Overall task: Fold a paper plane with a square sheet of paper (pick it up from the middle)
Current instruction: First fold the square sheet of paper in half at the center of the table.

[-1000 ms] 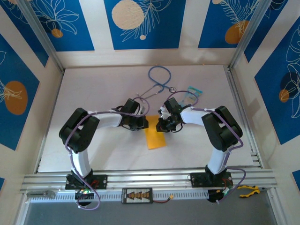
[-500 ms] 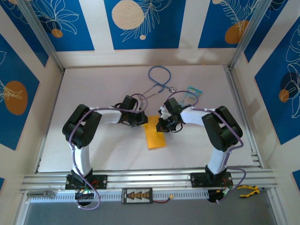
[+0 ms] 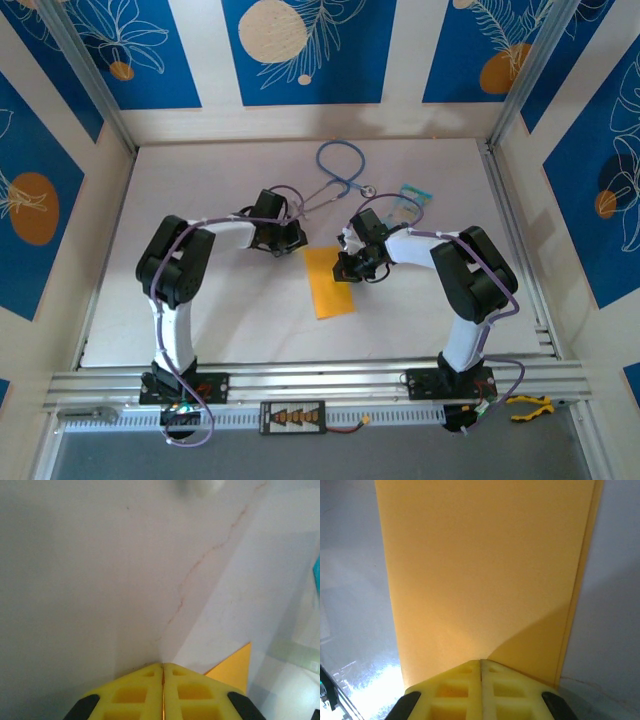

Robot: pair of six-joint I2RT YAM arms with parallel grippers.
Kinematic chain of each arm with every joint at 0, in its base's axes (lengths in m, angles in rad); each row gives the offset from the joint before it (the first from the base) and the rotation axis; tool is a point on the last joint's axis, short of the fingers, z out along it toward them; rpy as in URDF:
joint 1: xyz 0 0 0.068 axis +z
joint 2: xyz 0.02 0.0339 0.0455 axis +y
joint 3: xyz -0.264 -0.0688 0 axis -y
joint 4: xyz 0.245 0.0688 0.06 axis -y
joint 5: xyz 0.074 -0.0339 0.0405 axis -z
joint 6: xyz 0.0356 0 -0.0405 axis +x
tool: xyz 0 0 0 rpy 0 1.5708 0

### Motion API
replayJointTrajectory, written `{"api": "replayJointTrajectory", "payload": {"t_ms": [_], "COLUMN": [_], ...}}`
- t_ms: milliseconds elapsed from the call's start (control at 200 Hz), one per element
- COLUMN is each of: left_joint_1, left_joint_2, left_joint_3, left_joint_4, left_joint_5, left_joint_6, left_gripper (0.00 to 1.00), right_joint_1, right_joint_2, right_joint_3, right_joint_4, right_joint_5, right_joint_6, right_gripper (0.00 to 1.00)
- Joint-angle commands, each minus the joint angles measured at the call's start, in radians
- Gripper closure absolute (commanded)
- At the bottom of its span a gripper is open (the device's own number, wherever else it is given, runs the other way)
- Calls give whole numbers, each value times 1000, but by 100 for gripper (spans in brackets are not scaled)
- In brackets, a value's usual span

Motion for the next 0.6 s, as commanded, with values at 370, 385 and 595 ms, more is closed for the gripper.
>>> {"api": "replayJointTrajectory", "payload": {"t_ms": [370,385,595], "left_joint_1": [-86,-94,-203], "left_joint_2": [-214,-217,-224], "left_joint_3": [-84,-91,-186], "left_joint_4": [-89,-85,-4], "left_joint_5": [52,58,80], "left_joint_6": [10,9,-50], "left_gripper": [90,90,91], "right_joint_1": [-5,-7,-27], "right_joint_2": [24,22,-1], "right_joint_3": [-51,-53,-75], "right_joint_4": [-126,-124,-101], "right_joint_5": [118,117,97], "right_joint_6": [-5,-3,6], "right_gripper": [100,100,100]}}
